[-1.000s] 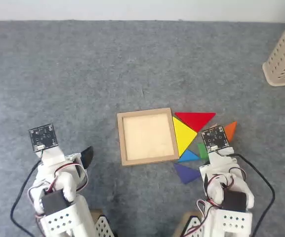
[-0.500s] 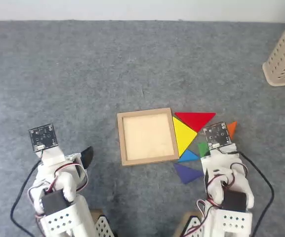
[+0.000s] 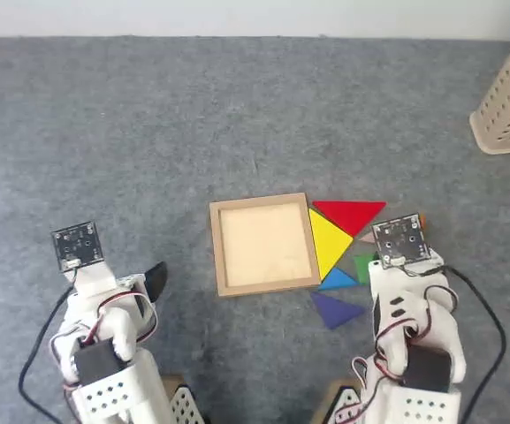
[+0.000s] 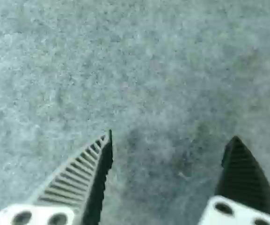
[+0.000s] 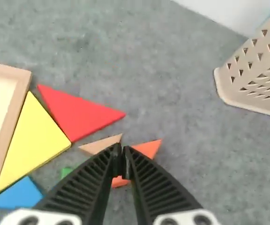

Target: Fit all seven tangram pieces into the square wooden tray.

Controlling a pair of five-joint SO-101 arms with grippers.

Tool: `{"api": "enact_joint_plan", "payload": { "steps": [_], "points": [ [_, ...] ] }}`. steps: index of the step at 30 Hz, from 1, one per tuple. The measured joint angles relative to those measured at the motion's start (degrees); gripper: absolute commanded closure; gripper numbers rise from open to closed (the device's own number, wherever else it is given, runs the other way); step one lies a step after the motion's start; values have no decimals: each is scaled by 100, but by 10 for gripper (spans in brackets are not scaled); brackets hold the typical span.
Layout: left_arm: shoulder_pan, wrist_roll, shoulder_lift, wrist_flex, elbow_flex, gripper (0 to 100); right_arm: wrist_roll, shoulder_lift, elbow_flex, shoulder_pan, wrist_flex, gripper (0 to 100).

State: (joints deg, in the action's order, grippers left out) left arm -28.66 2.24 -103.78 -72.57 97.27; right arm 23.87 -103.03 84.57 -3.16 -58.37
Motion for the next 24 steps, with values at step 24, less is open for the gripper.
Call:
{"api": "enact_joint_plan", "payload": {
  "steps": [24],
  "points": [
    [0,0,0,0,0,646,-1538,8967,-5574,1407,-1152,776]
  ]
}}
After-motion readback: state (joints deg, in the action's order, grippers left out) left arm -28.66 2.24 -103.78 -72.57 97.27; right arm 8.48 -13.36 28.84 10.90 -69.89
